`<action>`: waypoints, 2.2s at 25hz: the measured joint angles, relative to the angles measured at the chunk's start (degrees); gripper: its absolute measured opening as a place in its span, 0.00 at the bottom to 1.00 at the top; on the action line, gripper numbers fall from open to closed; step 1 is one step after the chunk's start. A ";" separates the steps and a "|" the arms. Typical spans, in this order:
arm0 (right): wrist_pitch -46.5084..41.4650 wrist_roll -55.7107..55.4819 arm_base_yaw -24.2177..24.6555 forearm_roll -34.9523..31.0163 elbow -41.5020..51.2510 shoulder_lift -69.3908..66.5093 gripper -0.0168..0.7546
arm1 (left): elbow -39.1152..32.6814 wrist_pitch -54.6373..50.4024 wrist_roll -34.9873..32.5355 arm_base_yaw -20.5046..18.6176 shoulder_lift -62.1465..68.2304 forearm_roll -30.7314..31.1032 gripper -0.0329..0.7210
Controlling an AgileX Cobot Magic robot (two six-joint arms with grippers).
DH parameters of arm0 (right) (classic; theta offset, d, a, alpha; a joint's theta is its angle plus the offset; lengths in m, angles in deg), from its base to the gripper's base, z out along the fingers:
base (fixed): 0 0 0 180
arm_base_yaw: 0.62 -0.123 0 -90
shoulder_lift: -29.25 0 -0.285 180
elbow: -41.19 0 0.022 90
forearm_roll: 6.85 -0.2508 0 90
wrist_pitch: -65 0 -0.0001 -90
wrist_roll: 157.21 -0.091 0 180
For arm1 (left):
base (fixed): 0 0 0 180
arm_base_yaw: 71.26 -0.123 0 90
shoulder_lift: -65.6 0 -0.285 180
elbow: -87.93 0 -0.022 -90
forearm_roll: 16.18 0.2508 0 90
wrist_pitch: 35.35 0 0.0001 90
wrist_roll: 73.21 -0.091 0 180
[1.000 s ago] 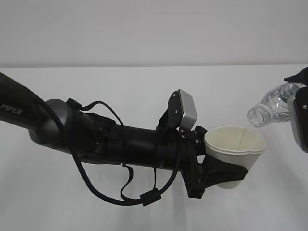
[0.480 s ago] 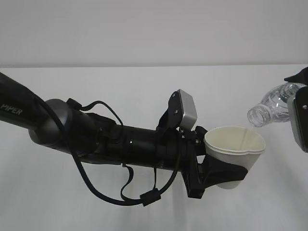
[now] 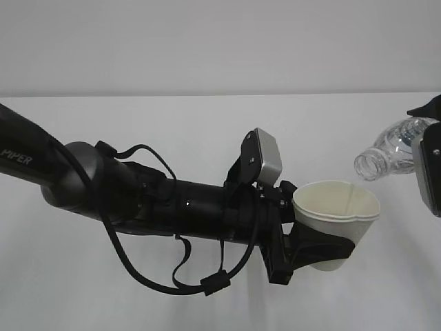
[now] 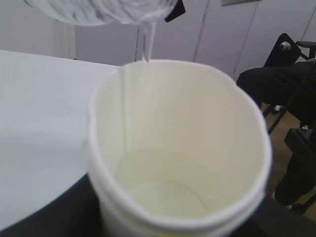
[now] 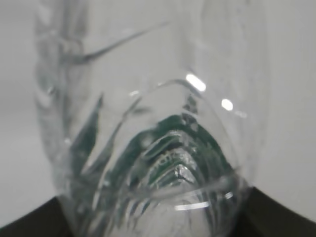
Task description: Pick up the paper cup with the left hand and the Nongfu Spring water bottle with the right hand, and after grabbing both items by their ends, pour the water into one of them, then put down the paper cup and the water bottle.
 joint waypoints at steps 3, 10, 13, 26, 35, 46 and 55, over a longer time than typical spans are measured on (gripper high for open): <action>0.00 0.00 0.00 0.00 0.00 0.00 0.55 | 0.00 0.12 0.00 0.00 0.00 0.00 0.59; 0.00 0.00 0.00 0.00 0.00 0.00 0.55 | 0.00 0.15 0.00 0.00 0.00 0.00 0.59; 0.00 0.00 0.00 0.00 0.00 0.00 0.55 | 0.00 0.15 0.00 0.00 0.00 0.00 0.59; 0.00 0.00 0.00 0.00 0.00 0.00 0.55 | 0.00 0.15 0.00 0.00 0.00 0.70 0.59; 0.00 0.09 0.00 0.00 0.00 0.00 0.55 | 0.00 0.15 0.00 0.00 0.00 0.83 0.59; 0.00 0.65 -0.65 0.00 0.00 0.00 0.55 | 0.00 0.15 0.00 0.00 0.00 0.72 0.59; 0.00 1.22 -0.65 0.00 0.00 0.00 0.55 | 0.00 0.15 0.03 0.00 0.00 0.72 0.59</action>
